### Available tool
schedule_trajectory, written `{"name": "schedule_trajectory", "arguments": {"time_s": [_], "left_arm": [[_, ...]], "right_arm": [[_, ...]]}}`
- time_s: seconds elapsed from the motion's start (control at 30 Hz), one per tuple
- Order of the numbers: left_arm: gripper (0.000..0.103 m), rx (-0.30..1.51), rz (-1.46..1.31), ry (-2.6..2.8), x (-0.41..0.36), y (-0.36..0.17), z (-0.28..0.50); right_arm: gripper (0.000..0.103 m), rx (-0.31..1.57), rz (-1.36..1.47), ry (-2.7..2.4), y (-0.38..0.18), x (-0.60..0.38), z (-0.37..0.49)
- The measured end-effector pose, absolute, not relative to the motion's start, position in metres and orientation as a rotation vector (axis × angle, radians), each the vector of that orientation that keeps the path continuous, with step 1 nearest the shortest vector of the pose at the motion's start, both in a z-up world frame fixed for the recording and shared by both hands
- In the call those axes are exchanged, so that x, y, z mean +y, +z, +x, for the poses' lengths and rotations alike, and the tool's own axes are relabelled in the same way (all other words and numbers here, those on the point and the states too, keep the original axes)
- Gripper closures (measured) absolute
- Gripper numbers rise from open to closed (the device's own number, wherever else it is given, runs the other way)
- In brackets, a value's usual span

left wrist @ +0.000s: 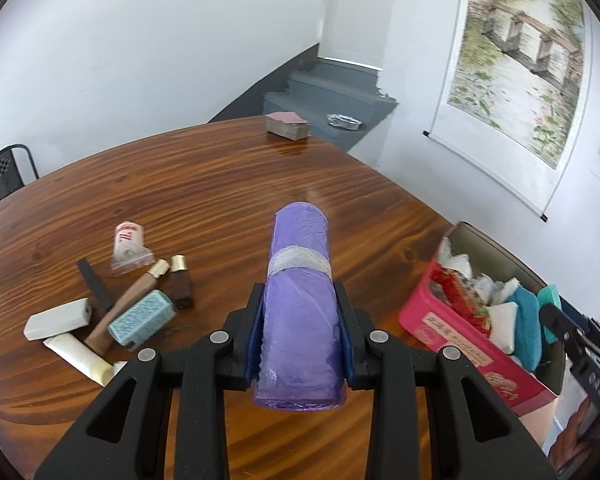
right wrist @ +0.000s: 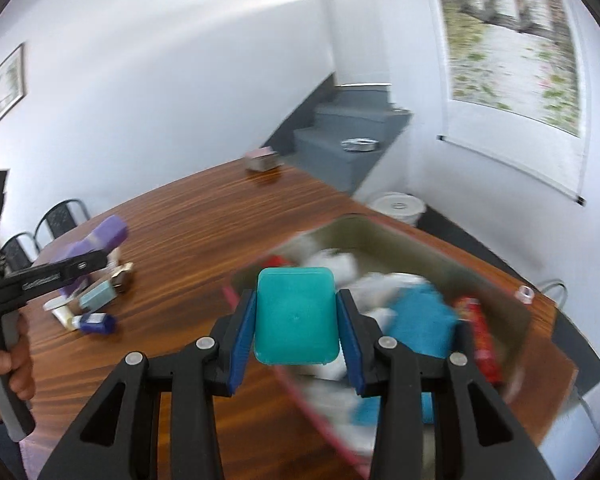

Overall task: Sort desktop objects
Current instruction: 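Carry the purple roll and teal soap box over the tin with both grippers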

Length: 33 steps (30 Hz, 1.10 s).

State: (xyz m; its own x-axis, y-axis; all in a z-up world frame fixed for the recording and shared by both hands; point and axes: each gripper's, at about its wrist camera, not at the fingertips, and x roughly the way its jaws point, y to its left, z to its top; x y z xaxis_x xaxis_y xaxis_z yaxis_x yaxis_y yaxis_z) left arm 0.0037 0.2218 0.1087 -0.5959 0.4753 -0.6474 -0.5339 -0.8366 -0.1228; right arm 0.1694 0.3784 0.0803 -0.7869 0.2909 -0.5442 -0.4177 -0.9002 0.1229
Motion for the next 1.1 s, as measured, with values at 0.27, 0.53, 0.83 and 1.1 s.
{"name": "schedule_trajectory", "arguments": {"time_s": [0.27, 0.53, 0.83, 1.1], "left_arm": [[0.069, 0.144, -0.933, 2.325, 0.253, 0.105, 0.028], [0.069, 0.172, -0.932, 2.253, 0.293, 0.103, 0.046], [0.069, 0.252, -0.932, 2.162, 0.354, 0.100, 0.057], [0.069, 0.317, -0.929, 2.089, 0.405, 0.094, 0.059]], "right_arm": [[0.059, 0.384, -0.754, 2.533, 0.071, 0.420, 0.191], [0.059, 0.398, -0.763, 2.493, 0.061, 0.443, 0.202], [0.059, 0.474, -0.723, 2.536, 0.057, 0.464, 0.215], [0.059, 0.503, -0.722, 2.585, 0.054, 0.473, 0.213]]}}
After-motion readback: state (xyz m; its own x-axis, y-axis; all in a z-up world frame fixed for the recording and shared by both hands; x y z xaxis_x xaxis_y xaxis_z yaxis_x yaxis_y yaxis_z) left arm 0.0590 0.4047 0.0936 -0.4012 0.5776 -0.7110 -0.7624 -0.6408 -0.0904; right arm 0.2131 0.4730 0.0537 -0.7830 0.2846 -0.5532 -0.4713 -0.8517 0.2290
